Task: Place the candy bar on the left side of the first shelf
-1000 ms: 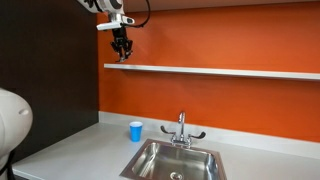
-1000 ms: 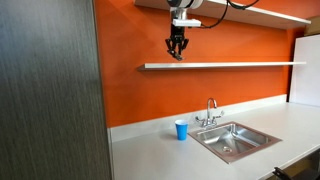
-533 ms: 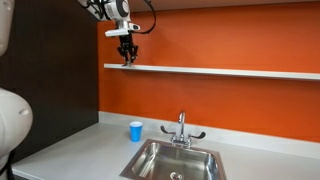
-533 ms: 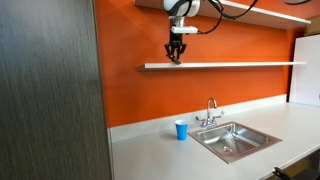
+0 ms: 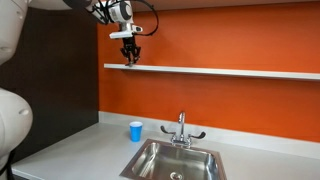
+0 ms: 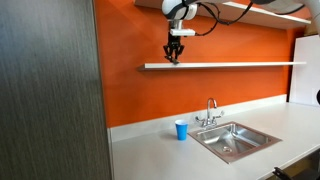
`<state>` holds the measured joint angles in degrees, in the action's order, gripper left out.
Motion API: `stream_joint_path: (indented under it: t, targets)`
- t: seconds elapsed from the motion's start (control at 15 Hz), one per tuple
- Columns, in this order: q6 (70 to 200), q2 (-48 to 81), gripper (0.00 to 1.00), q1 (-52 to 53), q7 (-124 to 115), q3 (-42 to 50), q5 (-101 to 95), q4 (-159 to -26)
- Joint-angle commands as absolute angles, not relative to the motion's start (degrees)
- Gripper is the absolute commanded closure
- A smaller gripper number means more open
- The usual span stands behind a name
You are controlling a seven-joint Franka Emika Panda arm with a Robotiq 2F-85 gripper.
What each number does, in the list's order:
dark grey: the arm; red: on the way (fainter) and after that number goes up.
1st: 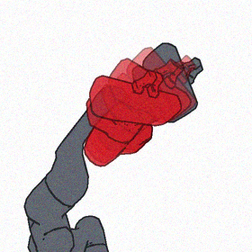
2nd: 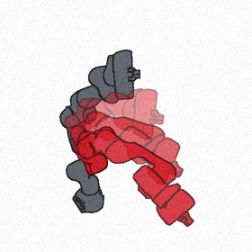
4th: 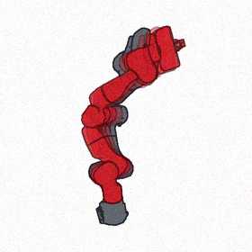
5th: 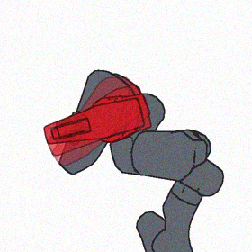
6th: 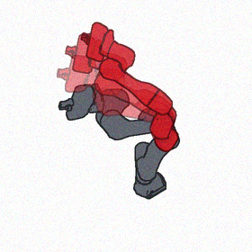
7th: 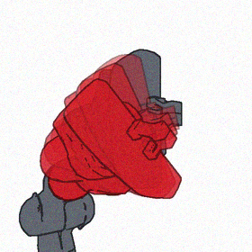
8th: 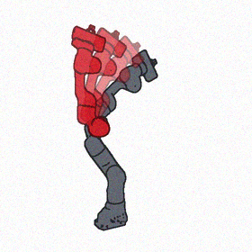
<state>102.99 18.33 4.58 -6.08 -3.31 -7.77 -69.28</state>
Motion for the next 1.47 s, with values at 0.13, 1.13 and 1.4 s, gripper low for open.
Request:
stream_joint_path:
  t: [0.13, 1.13, 1.4]
  targets:
    - [100.7, 23.6, 0.90, 4.2, -3.8, -3.2, -7.5, -61.7]
    - [99.8, 24.4, 0.00, 5.2, -5.4, -2.9, -8.3, -59.1]
    - [100.2, 20.8, 0.00, 5.7, -6.5, -2.9, -8.4, -63.1]
